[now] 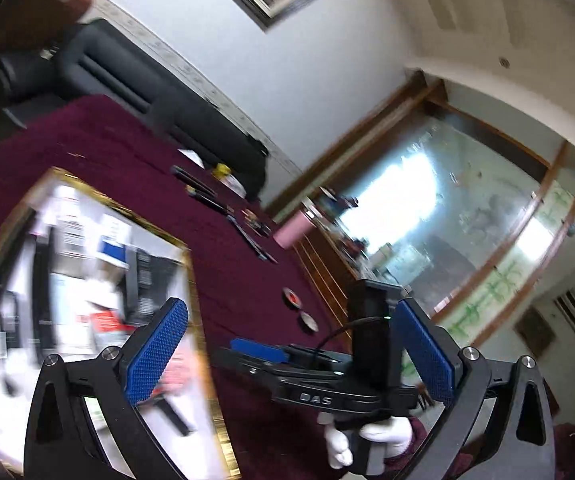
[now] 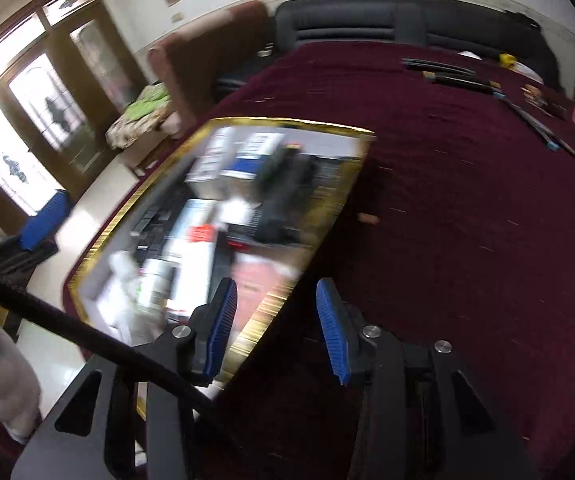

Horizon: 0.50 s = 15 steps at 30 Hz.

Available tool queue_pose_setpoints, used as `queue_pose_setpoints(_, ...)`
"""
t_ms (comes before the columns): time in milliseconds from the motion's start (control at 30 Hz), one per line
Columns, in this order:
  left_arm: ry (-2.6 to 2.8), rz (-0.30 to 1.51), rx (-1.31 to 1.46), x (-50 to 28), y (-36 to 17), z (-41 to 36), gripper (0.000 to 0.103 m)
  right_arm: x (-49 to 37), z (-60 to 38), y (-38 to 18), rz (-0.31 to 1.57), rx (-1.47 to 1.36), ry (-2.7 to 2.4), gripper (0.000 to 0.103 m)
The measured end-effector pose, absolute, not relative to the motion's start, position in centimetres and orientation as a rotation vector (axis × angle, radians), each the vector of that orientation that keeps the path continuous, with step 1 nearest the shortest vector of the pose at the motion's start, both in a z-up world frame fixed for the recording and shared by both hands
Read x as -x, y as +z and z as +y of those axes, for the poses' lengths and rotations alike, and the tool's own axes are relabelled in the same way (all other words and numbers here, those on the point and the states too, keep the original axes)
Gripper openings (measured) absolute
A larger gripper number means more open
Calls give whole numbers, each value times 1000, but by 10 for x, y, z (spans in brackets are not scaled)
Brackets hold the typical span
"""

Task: Organize objects
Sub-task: 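Lift both open tools away from the white box toward the tape rolls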

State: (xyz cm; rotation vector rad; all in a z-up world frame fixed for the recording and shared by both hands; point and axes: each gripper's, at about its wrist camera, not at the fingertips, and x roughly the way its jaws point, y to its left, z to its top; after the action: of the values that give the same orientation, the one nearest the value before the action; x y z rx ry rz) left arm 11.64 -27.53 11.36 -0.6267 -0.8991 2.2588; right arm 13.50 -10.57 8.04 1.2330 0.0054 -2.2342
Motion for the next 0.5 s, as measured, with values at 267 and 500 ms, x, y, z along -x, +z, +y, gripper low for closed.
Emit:
queue_pose_setpoints(267, 2089, -799, 804, -82, 111, -192, 101, -109, 56, 71, -152, -1356, -2514, 40)
queue_pose_setpoints(500, 2033, -750, 965, -66, 94, -145, 101, -81, 167, 79, -222, -1340, -2738, 40)
